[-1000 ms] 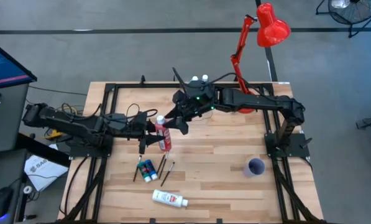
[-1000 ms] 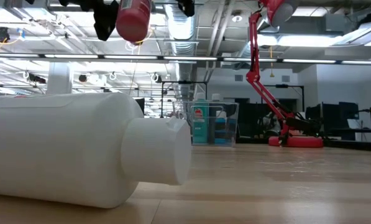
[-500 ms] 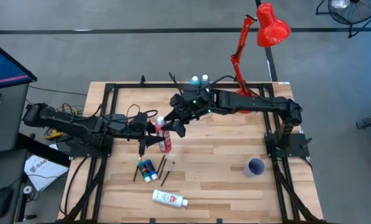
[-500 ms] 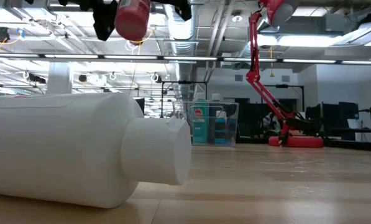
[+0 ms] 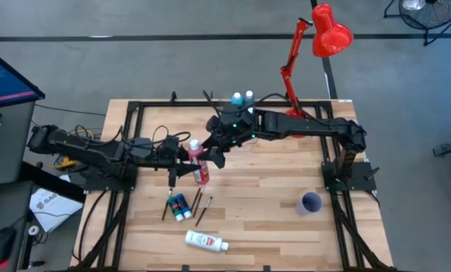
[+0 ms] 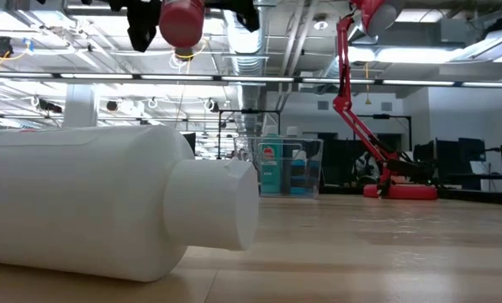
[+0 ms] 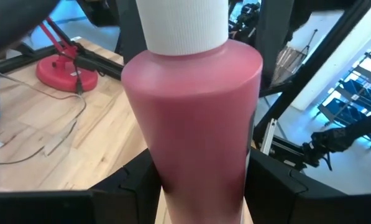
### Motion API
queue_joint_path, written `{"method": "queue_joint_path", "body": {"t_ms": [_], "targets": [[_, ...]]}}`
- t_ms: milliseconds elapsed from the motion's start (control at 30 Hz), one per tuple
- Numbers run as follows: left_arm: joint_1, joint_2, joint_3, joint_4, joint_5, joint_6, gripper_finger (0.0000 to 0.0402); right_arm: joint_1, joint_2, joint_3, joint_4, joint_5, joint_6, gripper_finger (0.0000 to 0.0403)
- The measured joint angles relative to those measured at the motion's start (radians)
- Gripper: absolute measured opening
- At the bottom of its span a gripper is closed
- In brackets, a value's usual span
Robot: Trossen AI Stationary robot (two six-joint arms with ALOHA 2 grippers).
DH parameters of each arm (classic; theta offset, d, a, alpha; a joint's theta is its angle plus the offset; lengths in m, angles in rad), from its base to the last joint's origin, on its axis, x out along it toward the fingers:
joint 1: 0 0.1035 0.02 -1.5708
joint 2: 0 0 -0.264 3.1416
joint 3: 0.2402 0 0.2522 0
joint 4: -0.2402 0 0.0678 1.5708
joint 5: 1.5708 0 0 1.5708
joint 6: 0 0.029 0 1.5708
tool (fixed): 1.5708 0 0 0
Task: Pick & Place Paint Supplies
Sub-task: Put the red paint bottle into the transparent bin
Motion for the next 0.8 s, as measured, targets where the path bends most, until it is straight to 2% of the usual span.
{"method": "queue_joint_path", "body": {"t_ms": [133,533,800], "targets": [[0.0,0.0,0.0,0.001,0.001,0.001,0.0177,0.004,0.0,0.0,0.047,0.004,0.023,0.0251],[0.001,0.0,0.0,-0.004,0.001,-0.002,0.0177,0.018,0.04,-0.001,0.048,-0.001,0.044,0.0251],[0.0,0.0,0.0,0.004,0.001,-0.002,0.0177,0.014,0.035,-0.001,0.126,0.001,0.052,0.0251]]}}
